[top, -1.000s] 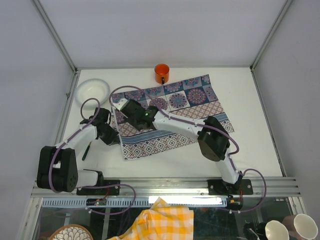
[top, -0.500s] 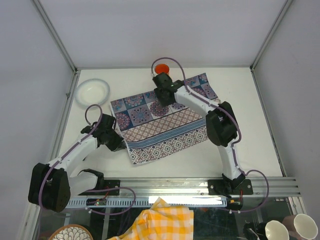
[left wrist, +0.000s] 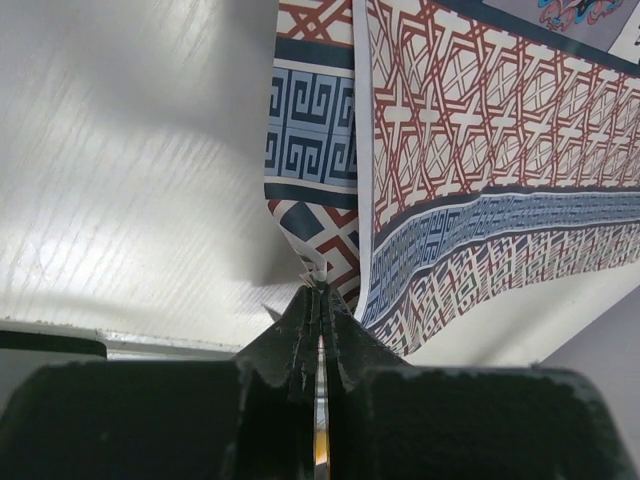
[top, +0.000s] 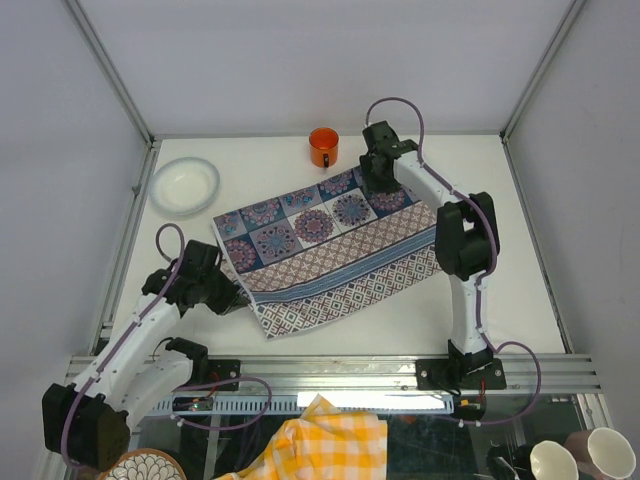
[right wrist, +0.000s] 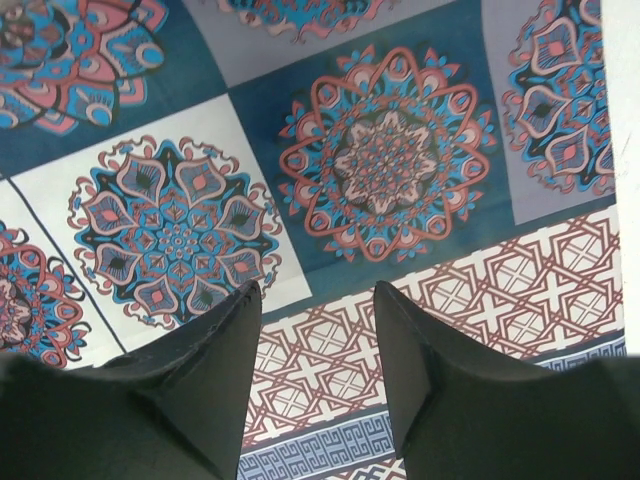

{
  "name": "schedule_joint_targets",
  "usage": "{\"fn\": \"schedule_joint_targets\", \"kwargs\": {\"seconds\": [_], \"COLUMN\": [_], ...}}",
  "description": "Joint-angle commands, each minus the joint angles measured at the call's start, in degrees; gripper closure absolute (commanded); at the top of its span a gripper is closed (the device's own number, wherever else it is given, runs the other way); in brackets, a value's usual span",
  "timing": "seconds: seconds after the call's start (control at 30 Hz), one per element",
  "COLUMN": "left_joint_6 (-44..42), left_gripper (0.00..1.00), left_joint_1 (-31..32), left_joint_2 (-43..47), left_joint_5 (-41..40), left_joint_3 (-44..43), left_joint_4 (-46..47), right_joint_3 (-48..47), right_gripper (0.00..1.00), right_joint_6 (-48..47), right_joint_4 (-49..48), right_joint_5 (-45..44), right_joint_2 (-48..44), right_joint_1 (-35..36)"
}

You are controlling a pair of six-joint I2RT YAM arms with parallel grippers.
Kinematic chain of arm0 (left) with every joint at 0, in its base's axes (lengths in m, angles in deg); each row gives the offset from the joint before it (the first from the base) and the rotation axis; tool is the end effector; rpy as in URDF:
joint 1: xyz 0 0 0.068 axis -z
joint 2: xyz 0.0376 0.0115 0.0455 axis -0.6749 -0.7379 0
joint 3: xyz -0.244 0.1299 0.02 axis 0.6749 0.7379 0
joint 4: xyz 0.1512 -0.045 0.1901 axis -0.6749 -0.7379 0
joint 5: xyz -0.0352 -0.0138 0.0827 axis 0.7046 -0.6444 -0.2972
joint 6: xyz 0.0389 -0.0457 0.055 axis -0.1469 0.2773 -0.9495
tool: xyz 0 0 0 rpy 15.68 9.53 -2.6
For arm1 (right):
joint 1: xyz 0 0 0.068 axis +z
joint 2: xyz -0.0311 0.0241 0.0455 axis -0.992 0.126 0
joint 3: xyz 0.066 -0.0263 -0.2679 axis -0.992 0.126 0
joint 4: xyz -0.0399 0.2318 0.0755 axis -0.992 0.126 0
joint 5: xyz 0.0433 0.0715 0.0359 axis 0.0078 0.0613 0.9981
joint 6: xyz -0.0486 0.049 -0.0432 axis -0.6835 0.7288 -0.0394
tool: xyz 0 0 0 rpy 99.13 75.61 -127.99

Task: Set the dinner table for one person
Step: Adjust the napkin at the center of the board.

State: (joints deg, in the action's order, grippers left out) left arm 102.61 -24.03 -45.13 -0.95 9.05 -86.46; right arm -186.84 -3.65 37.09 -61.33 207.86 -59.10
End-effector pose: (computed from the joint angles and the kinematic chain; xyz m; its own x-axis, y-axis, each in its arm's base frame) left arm 0.1277 -0.0492 0.1797 -0.7061 -0.7016 -0.0960 -0.6281 0.6832 -0.3724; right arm 0.4323 0.1747 0.2057 -0.8410 -0.2224 -0.4932 -0.1983 0.9749 -0.1014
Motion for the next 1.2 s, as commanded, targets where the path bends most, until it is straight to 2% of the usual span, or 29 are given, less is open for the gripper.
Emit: {"fn": "schedule_joint_targets", "kwargs": {"seconds": [0.0,0.07,0.13,0.27,0.3,0.37,0.5,0.63,0.9,1.07,1.17], "left_joint_6": [2.4,2.9,3.2,2.6,2.5,2.2,1.5,-1.2,-12.6,-18.6,-20.2], "left_gripper": [1.0,1.0,0.82,0.65,0.57,0.51,0.49,0.52,0.51,0.48,0.49], "left_joint_1": [0.6,0.7,0.7,0.7,0.7,0.7,0.7,0.7,0.7,0.7,0.7], "left_joint_2": [4.8,6.8,8.6,8.9,8.4,7.0,3.5,-3.1,-21.1,-31.7,-41.2], "left_joint_5": [3.2,3.8,3.4,1.2,0.8,0.3,-1.7,-4.2,-16.0,-21.8,-22.2], "left_joint_3": [0.4,-0.1,-1.1,-3.4,-3.4,-3.3,-4.1,-8.2,-26.5,-34.4,-37.0], "left_joint_4": [-4.8,-6.3,-8.2,-10.4,-10.4,-9.9,-6.8,-1.1,3.8,5.1,5.4], "right_joint_3": [-3.1,-2.3,-1.4,-0.9,-0.9,-0.7,-0.6,-1.7,-2.7,-3.3,-2.9], "right_gripper": [0.48,0.47,0.43,0.42,0.42,0.41,0.4,0.37,0.34,0.35,0.35], "right_joint_6": [0.4,0.5,0.6,0.8,0.9,0.9,0.7,1.5,3.8,3.3,3.3], "right_joint_4": [-0.2,-0.5,-1.2,-1.4,-1.5,-1.5,-1.5,-1.7,-2.3,-2.2,-2.2], "right_joint_5": [1.9,2.1,2.1,2.3,2.4,2.4,1.4,4.5,17.8,22.4,22.8], "right_joint_2": [0.2,0.1,-0.2,-0.5,-0.6,-0.9,-1.5,-1.1,-0.9,-0.7,-0.8], "right_joint_1": [0.2,0.1,0.0,-0.2,-0.2,-0.4,-1.5,-4.9,-12.9,-13.2,-13.2]}}
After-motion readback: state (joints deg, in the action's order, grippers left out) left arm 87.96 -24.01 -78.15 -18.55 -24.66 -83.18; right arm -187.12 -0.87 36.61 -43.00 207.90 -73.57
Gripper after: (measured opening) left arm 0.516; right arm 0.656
